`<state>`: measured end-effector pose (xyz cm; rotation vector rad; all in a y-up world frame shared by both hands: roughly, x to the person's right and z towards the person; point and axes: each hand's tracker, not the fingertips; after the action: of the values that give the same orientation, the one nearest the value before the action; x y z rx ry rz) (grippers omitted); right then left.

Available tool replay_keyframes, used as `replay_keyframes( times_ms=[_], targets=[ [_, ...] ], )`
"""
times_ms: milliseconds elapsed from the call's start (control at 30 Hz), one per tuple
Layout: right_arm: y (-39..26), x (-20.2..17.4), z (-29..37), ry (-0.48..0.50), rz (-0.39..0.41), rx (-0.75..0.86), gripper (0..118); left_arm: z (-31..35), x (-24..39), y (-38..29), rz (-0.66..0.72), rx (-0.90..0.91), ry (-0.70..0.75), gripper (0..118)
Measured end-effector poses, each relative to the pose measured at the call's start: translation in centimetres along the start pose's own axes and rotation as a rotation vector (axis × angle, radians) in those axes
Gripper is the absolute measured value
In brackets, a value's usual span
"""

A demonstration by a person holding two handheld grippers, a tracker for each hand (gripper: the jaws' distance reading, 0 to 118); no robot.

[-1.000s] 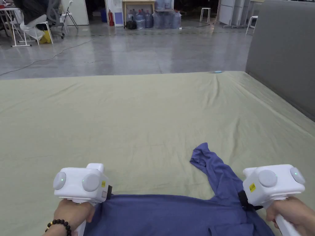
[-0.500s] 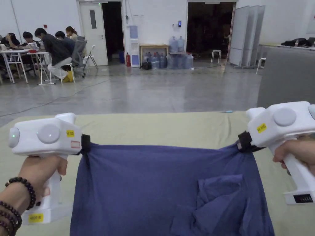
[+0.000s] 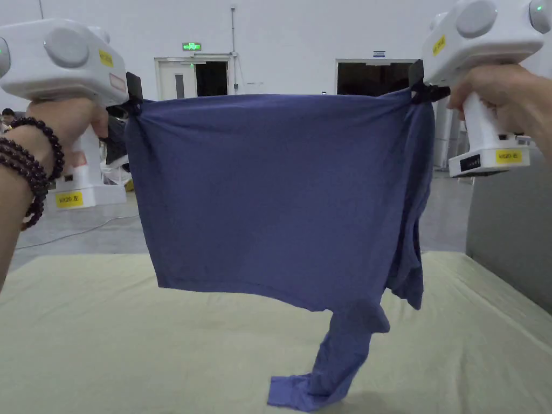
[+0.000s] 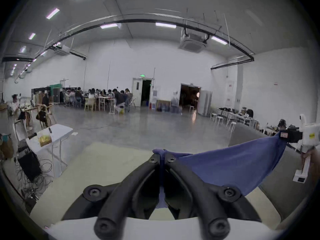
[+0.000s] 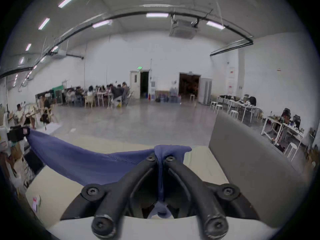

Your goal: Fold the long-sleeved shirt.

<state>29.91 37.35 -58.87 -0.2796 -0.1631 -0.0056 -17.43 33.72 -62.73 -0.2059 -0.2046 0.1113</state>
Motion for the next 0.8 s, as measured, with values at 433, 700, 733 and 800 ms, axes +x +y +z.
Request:
replay_keyframes(
  times_ms=[433, 700, 733, 800],
  targets=[
    [-1.8, -0.9, -1.9, 0.001, 0.019, -0.038, 1, -2.1, -0.2, -3.2, -0.010, -0.028, 0.051, 0],
    [-8.9, -0.6, -4.4, 0.015, 0.042, -0.136, 1, -3.9, -1.3, -9.5, -0.023, -0.130, 0.054, 0],
    [-10.0, -0.4, -4.5, 0.025, 0.028, -0.153, 1, -3.8, -1.5, -10.3, -0.023, -0.135, 0.051, 0],
    [-11.7, 0.3, -4.8, 0.046, -0.011, -0.175, 1, -3.5, -1.8, -11.9, -0.017, -0.150, 0.047, 0]
  ],
)
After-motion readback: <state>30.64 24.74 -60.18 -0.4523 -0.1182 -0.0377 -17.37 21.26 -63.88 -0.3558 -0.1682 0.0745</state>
